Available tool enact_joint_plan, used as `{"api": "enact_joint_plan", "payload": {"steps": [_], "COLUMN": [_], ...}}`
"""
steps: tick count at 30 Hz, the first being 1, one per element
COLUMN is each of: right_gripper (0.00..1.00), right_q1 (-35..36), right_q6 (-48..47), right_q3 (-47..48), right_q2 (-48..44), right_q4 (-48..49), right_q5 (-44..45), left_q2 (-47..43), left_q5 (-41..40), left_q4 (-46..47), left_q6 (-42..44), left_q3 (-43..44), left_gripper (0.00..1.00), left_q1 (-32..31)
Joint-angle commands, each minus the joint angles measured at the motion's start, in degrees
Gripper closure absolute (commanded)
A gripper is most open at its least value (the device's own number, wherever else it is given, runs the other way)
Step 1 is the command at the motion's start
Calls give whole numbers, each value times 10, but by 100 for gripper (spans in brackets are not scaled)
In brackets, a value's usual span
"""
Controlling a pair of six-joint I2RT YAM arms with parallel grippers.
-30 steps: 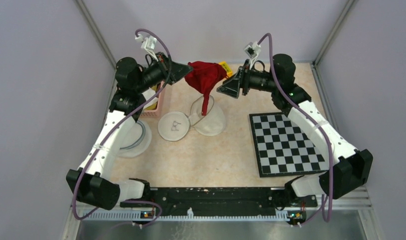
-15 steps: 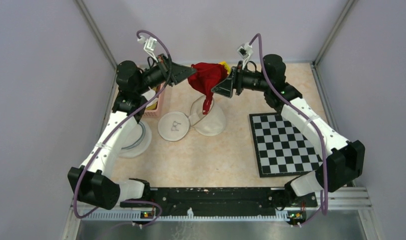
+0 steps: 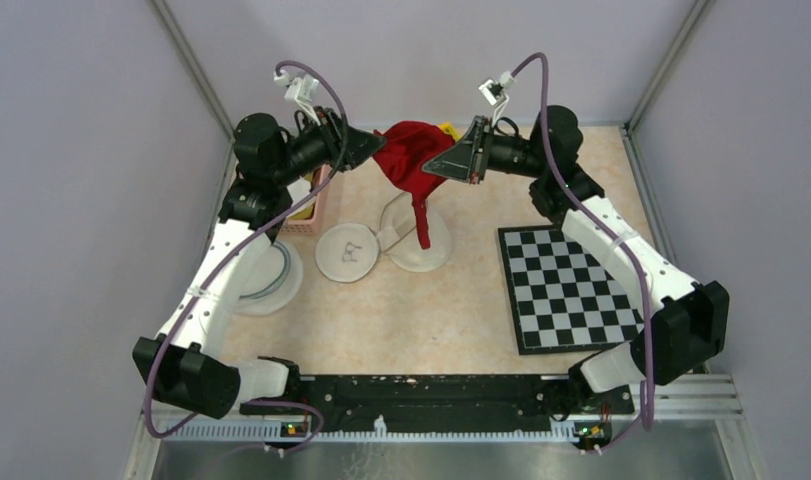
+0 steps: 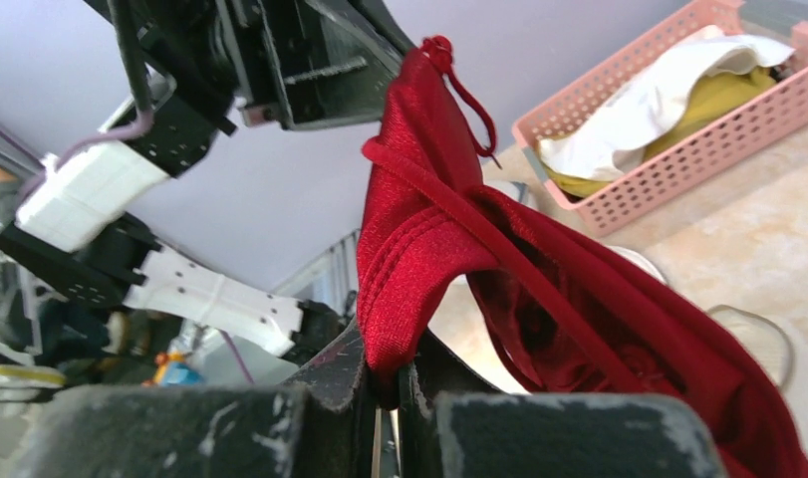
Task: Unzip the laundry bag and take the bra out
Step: Place the bra in the bin.
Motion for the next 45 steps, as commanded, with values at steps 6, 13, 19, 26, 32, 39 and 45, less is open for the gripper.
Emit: {"api": "enact_joint_plan", "payload": {"steps": [6,13,19,26,32,39,45], "right_gripper": [100,100,100,100,100,99,62], "right_q1": [-45,-49,-46,-27,-13,-13,-25], "right_q6": [240,377,391,406,415,408,368], "right_q3": [-12,-45,-47,-71,-67,-86,-95], "right_q2": [-33,-29,-40,-55,-60,-72,-79], "right_q4": [153,186,143,112,99,92,112], "right_q5": [-2,16,21,20,23,21,10], "left_q2": [-12,-45,-73,-102,-87,-69,-39], "left_q5": [-26,85,93,-7,-74,-113,-154], "left_q4": [-130,-180,-206,-169,-137,-79,-86], "left_q6": [301,543,746,941,949,805,667], "left_q3": [94,119,87,11,8,39,108], "left_gripper": [8,1,3,3,18,80,100], "left_q1": [4,-3,-41,-137,-210,-216,-212]}}
